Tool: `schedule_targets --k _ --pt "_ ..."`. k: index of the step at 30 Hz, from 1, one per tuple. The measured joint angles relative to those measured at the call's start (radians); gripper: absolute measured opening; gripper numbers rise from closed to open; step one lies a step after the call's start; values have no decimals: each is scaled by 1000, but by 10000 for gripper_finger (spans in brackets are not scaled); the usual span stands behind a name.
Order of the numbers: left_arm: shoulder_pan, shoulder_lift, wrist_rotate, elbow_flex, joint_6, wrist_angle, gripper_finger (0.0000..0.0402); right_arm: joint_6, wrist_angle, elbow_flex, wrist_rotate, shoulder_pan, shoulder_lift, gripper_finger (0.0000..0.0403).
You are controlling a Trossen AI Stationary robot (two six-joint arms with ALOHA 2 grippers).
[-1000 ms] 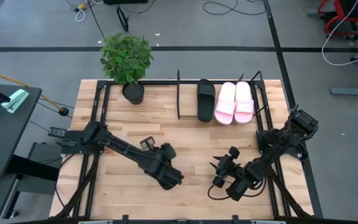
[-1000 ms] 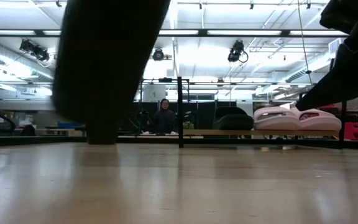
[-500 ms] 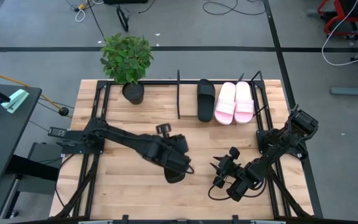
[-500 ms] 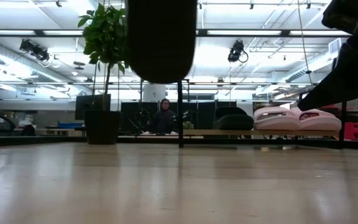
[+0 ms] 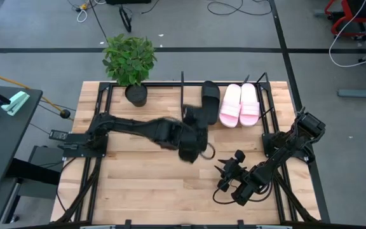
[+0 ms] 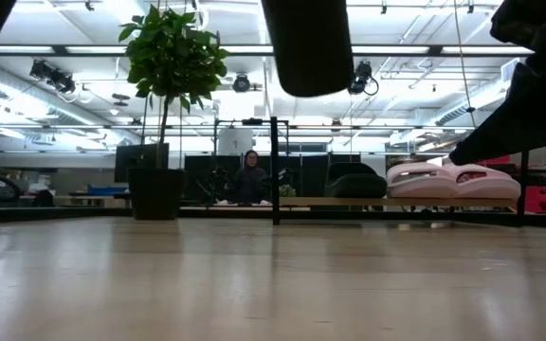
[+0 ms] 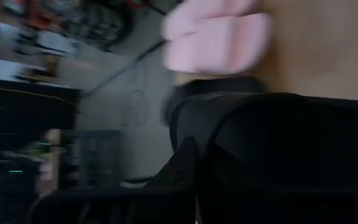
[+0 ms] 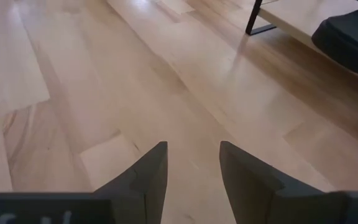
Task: Pick and place slides into the shelf
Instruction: Put the black slide on the shelf
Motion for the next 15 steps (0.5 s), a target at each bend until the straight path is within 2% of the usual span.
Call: schedule_targets --k 5,8,12,15 --pt "109 1 -19 0 219 139 14 -4 0 0 8 -27 1 151" --pt "183 14 -70 2 315 175 14 -7 0 0 10 -48 1 151" --pt "263 36 -106 1 367 188 14 -17 8 0 11 -70 1 151" --pt "281 67 -122 3 402 238 14 -34 14 0 10 -86 1 151"
